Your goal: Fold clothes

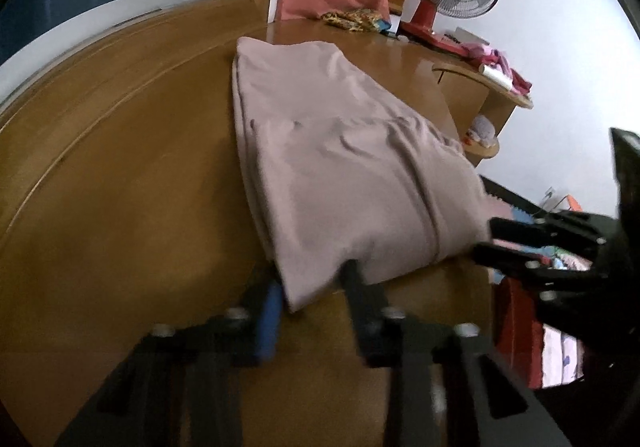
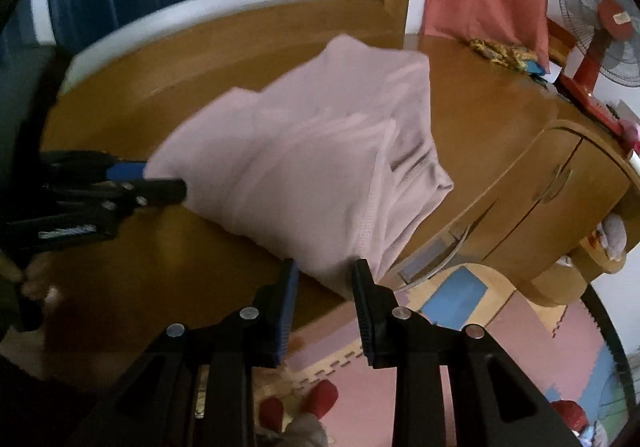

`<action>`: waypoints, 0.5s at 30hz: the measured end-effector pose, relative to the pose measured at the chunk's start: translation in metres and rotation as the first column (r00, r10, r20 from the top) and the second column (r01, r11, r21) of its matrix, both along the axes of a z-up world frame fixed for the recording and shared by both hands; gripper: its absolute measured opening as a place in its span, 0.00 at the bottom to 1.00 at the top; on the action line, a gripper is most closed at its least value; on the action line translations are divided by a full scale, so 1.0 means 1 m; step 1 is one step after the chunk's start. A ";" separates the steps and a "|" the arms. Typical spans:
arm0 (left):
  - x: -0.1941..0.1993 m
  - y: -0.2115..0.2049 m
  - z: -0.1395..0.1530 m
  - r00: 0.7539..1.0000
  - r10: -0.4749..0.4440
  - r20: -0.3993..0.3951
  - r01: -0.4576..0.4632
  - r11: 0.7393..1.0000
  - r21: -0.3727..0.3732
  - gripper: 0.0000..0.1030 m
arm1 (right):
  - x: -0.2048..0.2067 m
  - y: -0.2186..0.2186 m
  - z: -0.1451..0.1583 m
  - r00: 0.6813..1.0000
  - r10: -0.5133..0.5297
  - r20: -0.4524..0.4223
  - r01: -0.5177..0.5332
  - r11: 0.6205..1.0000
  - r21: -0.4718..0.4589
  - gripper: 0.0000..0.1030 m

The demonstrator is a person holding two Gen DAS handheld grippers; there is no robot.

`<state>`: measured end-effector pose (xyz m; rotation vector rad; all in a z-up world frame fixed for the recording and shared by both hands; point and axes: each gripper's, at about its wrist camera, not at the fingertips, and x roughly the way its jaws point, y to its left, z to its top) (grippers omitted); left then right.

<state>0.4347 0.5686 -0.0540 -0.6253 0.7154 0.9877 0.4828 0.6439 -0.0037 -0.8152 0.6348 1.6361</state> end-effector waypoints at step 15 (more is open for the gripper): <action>-0.026 0.010 0.016 0.993 0.116 0.021 -0.115 0.993 -0.019 0.06 | 0.021 -0.005 0.020 0.996 -0.055 0.072 0.049 0.995 0.082 0.01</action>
